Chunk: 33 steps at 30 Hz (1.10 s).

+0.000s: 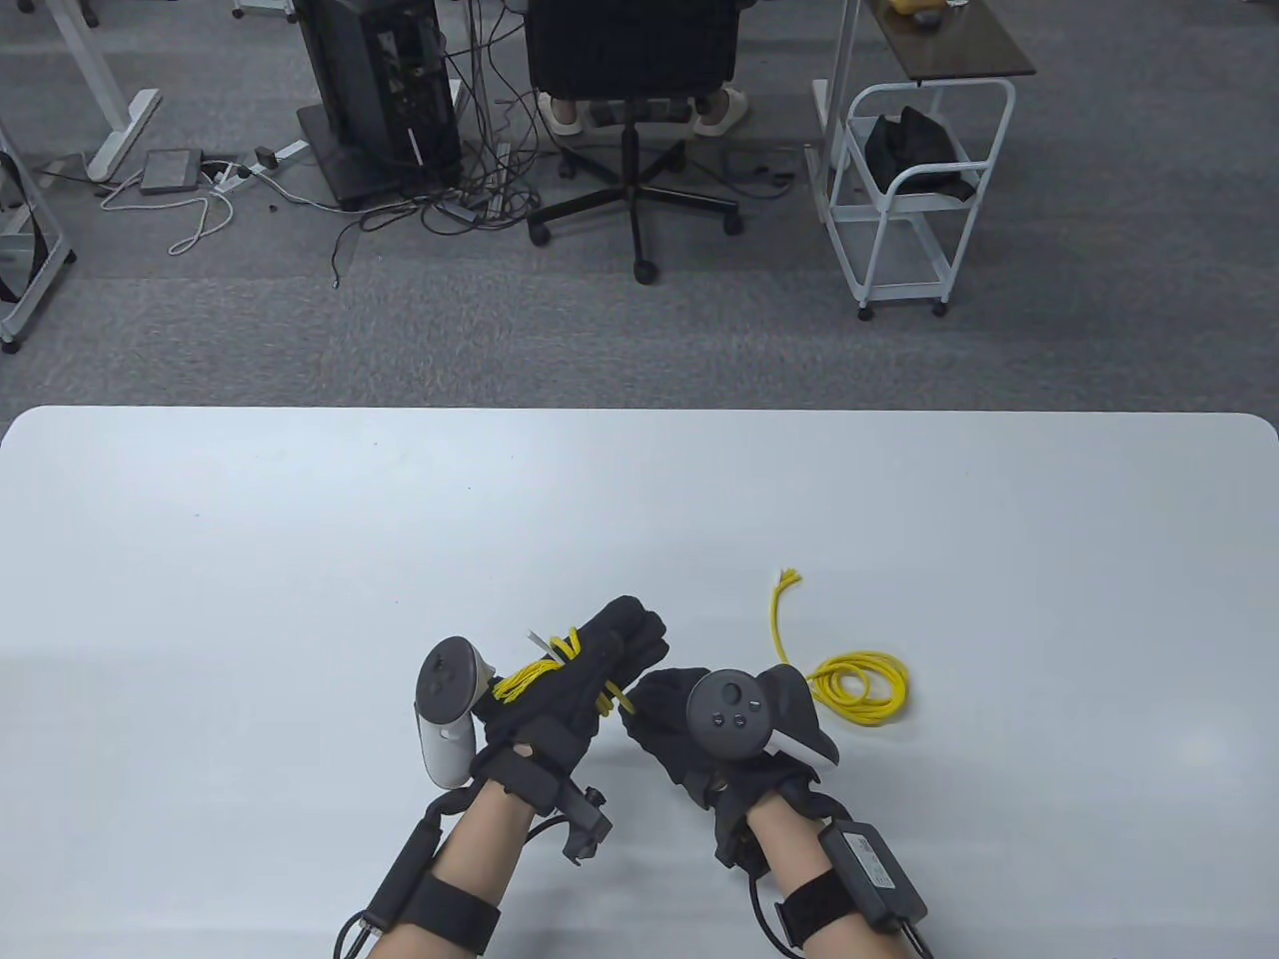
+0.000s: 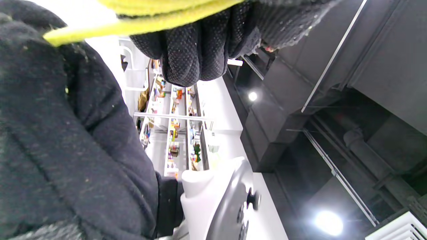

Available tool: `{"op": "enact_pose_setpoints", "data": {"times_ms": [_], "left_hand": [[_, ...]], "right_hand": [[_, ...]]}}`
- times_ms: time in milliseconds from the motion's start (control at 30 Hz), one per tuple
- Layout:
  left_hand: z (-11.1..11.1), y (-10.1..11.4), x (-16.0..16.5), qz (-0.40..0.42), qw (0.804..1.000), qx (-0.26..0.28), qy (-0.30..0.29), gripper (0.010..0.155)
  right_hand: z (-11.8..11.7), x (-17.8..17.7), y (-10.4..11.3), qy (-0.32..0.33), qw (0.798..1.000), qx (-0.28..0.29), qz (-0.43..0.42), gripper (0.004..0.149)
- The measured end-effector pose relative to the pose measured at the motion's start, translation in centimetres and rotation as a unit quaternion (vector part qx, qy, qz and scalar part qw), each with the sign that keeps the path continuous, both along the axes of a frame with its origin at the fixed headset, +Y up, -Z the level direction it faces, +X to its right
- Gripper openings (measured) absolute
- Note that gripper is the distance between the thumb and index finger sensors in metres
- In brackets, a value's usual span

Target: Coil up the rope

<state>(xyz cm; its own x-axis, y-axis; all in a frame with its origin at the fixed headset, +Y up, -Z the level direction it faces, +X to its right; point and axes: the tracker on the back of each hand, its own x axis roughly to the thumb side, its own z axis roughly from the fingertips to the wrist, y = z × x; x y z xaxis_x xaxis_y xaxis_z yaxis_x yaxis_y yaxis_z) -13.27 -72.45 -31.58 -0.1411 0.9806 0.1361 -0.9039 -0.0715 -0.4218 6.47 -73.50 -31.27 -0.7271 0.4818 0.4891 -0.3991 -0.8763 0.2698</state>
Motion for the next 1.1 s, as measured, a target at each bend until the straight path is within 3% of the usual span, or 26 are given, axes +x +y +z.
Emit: {"op": "enact_pose_setpoints", "data": {"times_ms": [333,700,1100], "left_hand": [[0.2,-0.3,1.0,0.032,0.998,-0.015,-0.054,0.059],[-0.1,-0.9,1.5,-0.053,0.992,-0.031,-0.112,0.067],[-0.3,-1.7,2.1,-0.172,0.959,-0.085,-0.210,0.069]], "right_hand": [[-0.2,0.6,0.3,-0.024,1.000,0.007,-0.001,0.042],[-0.8,2.9,1.4,-0.071,0.996,0.035,-0.036,0.041],[-1.2,4.6,2.1,-0.105,0.989,0.023,-0.098,0.041]]}}
